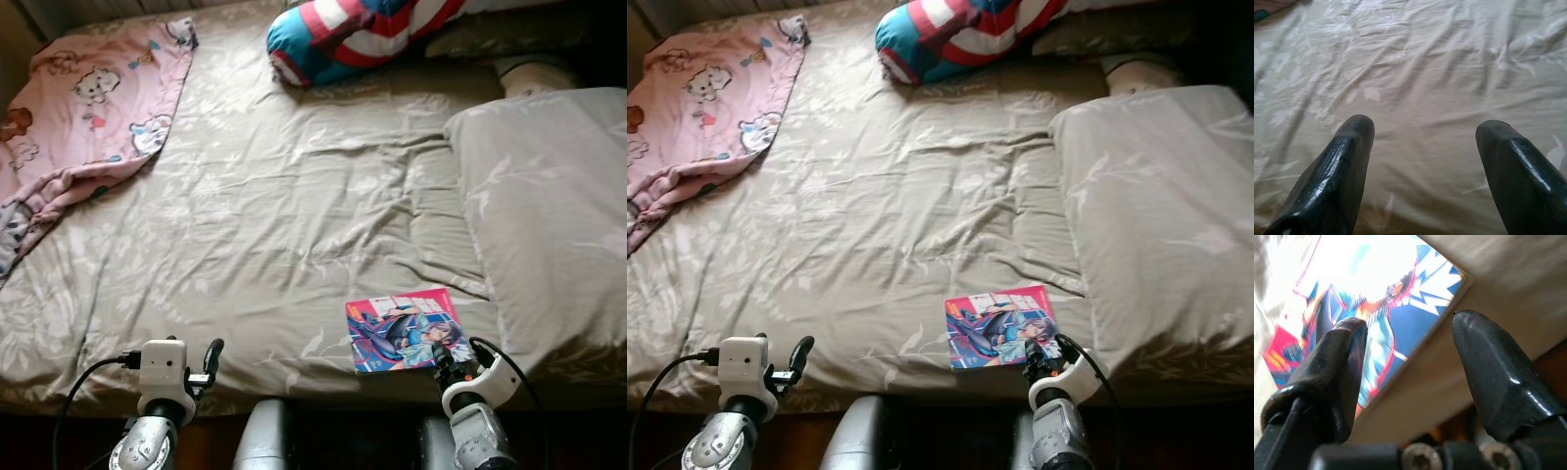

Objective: Clean up the room

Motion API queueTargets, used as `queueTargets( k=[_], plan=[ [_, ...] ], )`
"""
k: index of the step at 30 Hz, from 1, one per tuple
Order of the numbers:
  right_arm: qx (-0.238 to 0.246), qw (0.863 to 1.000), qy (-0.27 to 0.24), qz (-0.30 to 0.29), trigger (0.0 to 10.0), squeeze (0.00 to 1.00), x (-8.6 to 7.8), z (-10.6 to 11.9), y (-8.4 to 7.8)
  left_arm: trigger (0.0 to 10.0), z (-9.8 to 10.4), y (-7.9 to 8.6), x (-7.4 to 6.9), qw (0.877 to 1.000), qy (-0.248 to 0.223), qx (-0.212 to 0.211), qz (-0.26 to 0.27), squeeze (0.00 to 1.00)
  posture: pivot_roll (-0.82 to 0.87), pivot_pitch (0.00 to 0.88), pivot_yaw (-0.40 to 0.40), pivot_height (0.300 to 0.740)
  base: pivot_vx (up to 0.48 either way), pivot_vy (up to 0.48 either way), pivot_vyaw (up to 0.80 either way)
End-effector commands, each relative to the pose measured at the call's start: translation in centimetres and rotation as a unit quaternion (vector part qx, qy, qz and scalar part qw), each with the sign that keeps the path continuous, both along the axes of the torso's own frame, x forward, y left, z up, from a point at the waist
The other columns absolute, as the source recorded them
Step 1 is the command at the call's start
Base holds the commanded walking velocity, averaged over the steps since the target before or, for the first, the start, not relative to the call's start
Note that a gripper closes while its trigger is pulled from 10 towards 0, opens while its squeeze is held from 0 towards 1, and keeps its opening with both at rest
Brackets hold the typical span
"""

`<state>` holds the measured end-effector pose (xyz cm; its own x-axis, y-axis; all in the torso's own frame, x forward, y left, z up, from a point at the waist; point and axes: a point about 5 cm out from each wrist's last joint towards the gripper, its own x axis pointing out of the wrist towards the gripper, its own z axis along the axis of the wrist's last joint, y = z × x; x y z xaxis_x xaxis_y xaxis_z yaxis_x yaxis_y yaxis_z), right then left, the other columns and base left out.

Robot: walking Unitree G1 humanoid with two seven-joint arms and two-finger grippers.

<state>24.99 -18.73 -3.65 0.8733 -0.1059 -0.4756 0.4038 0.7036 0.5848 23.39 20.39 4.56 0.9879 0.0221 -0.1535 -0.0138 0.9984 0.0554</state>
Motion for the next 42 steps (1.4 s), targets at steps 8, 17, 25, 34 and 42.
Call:
queueTargets(
  k=[8,17,25,34,42],
  plan=[
    [-0.058,0.997,0.017,0.043,10.0,0.0,-1.5,-0.9,0.4,10.0,-2.6,0.1,0.0,0.999,0.033,-0.009,0.03,0.0,-0.02,0.093,0.047,0.651,0.0,0.0,0.0],
    [-0.173,0.974,-0.005,0.144,10.0,0.0,0.5,0.6,1.1,10.0,-5.0,0.4,0.0,0.995,0.076,-0.028,0.06,0.0,-0.04,0.06,0.022,0.651,0.0,0.0,0.0],
    [-0.23,0.949,0.013,0.215,10.0,0.0,0.5,0.4,2.3,10.0,-7.0,0.7,-0.8,0.989,0.129,-0.033,0.07,0.0,-0.04,0.051,0.012,0.665,0.0,0.0,0.0],
    [-0.252,0.932,0.059,0.255,10.0,0.0,-1.2,-1.1,2.7,10.0,-9.3,1.4,-2.4,0.977,0.192,-0.028,0.087,0.0,-0.05,0.037,0.02,0.705,0.0,0.0,0.0],
    [-0.245,0.933,0.1,0.245,10.0,0.0,-2.5,-2.1,1.9,10.0,-11.1,2.1,-4.8,0.959,0.26,-0.03,0.106,0.0,-0.05,0.0,0.021,0.74,0.0,0.0,0.0]
  ],
)
